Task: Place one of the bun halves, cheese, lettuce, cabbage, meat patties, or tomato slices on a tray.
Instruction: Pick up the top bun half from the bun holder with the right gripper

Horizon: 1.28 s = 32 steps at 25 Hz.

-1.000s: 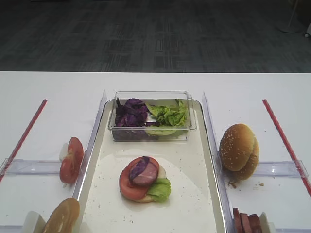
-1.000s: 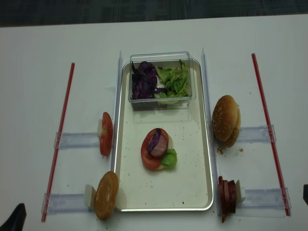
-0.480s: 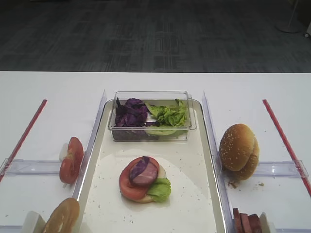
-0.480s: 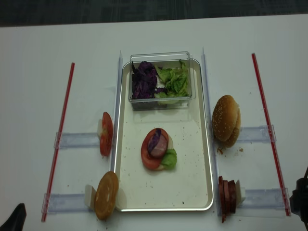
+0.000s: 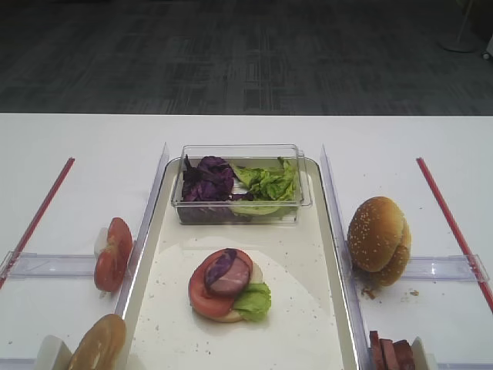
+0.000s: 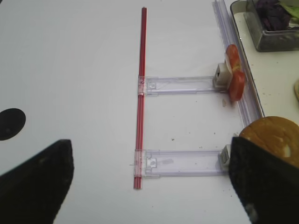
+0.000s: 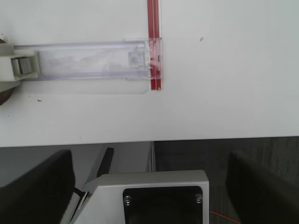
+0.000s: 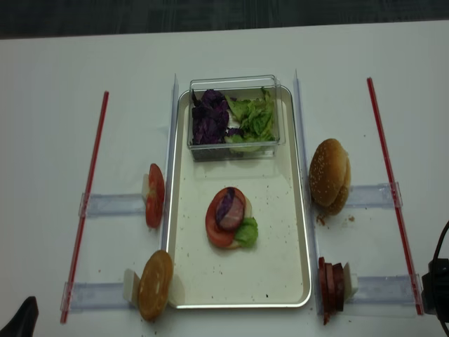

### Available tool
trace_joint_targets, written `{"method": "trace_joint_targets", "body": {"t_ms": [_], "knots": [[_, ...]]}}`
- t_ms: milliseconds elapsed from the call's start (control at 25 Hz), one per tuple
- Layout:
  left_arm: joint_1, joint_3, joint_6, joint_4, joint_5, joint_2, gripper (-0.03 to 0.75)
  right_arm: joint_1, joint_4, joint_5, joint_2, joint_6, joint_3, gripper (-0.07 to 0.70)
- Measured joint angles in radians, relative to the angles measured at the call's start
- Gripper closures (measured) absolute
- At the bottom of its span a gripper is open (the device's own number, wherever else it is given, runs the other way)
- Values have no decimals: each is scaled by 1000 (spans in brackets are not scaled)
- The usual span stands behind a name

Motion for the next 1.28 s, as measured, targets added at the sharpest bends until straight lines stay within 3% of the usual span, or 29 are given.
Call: {"method": "trace_joint_targets", "body": {"t_ms": [120,400,680,1000,1280], "knots": [[0,0,0,0,0,0,97,0,-2,-2,6,-1,0,-36],[0,0,0,0,0,0,97,0,-5,-65,164,-2,-60,-36],[0,0,0,0,0,0,97,0,-3,-97,454,-2,-319,-36],[0,0,0,0,0,0,97,0,6,-87,735,-11,-621,-36],[0,0,0,0,0,0,97,0,6,-41,822,-16,-701,-36]]}}
